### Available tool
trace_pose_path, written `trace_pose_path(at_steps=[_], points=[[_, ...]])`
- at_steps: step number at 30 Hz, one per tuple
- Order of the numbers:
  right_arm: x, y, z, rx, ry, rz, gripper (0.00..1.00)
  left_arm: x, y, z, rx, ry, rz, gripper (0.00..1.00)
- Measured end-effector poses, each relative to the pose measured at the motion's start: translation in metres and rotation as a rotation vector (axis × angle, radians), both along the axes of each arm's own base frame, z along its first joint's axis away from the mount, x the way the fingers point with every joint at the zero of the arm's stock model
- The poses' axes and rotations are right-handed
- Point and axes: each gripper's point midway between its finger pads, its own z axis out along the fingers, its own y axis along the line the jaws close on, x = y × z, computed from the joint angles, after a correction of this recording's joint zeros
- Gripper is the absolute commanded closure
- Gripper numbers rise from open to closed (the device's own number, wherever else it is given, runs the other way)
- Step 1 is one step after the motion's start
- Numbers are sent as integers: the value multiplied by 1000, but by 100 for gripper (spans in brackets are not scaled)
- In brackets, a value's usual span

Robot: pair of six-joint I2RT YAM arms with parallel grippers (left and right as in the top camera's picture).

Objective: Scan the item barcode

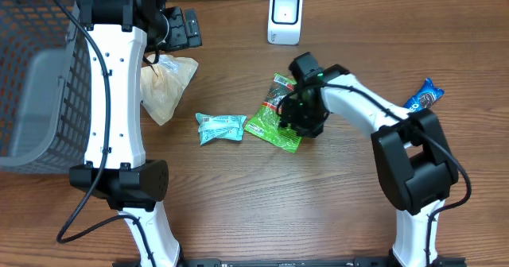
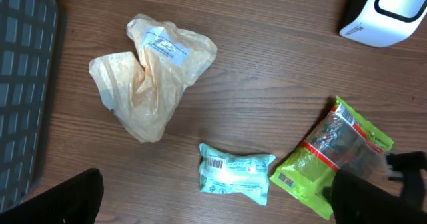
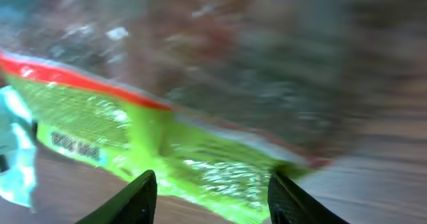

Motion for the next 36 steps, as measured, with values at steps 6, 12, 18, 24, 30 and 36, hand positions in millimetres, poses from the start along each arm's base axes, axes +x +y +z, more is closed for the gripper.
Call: trace_pose_path(at_steps=[6,12,18,24,30,36], points=[[7,-37,-3,-41,-4,40,42,0,0,0,0,0,0,0],[31,-73,-5,-89,-88,73,40,0,0,0,0,0,0,0],[59,-61,19,59,-157,41,25,0,0,0,0,0,0,0],[79,-25,33,174,-199,-75,4,0,0,0,0,0,0,0],[66,8,14,145,-170,-187,3,0,0,0,0,0,0,0],[63,17,8,134,-168,-267,4,0,0,0,0,0,0,0]])
